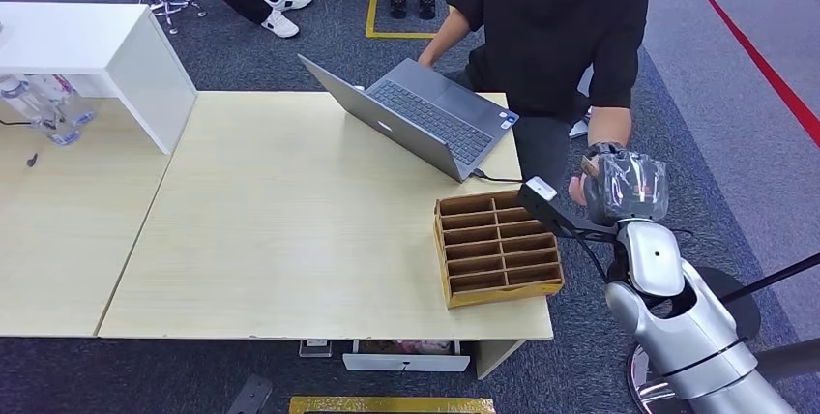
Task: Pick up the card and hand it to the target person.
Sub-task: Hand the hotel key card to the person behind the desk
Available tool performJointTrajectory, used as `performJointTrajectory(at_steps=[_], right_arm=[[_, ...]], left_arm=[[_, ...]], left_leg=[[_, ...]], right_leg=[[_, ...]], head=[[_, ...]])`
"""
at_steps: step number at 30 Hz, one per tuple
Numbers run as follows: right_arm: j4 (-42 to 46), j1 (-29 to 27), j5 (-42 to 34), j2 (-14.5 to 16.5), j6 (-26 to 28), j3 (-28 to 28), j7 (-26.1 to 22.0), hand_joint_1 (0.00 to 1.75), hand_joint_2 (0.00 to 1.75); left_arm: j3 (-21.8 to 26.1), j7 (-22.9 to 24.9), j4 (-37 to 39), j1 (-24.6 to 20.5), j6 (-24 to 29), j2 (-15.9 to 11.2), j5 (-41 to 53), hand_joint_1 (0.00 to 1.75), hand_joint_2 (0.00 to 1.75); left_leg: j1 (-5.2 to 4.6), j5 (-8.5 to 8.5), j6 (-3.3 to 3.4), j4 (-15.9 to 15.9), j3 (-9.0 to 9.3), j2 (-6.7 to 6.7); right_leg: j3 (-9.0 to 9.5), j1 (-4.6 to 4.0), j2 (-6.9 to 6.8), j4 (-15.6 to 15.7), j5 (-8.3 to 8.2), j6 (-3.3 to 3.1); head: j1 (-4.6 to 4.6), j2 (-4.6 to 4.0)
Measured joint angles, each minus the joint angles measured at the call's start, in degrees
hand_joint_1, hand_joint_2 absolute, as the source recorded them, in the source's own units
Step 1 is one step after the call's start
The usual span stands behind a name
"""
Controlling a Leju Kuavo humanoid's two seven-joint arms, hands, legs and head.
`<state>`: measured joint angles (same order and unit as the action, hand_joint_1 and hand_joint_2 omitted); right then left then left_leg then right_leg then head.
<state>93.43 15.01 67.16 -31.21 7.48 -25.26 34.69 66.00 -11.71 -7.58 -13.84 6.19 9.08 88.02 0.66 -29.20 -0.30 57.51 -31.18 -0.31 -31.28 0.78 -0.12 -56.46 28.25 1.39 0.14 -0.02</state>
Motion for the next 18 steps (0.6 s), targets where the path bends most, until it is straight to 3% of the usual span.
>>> performJointTrajectory(at_steps=[12,15,18], right_arm=[[-1.02,0.03,-1.27,-0.06,1.17,-1.11,0.49,0.00,1.75],[-0.90,-0.01,-4.56,0.11,6.34,-1.13,-0.02,0.00,1.75],[0.04,-0.32,-12.11,1.01,15.45,-0.81,-2.69,0.00,1.75]], left_arm=[[-0.21,-0.08,0.00,-0.14,0.05,-0.01,0.00,0.00,0.00],[-0.20,-0.27,0.00,-0.12,0.33,-0.01,-0.01,0.00,0.00],[-0.19,-0.83,0.00,0.02,0.96,-0.03,-0.12,0.00,0.00]], left_leg=[[0.00,0.00,0.00,0.00,0.00,0.00],[0.00,0.00,0.00,0.00,0.00,0.00],[0.00,0.00,0.00,0.00,0.00,0.00]], right_leg=[[0.00,0.00,0.00,0.00,0.00,0.00],[0.01,0.00,0.00,0.00,0.00,0.00],[0.01,0.00,0.00,-0.01,0.00,0.00]], head=[[-0.01,0.00],[0.00,0.00],[-0.01,0.00]])
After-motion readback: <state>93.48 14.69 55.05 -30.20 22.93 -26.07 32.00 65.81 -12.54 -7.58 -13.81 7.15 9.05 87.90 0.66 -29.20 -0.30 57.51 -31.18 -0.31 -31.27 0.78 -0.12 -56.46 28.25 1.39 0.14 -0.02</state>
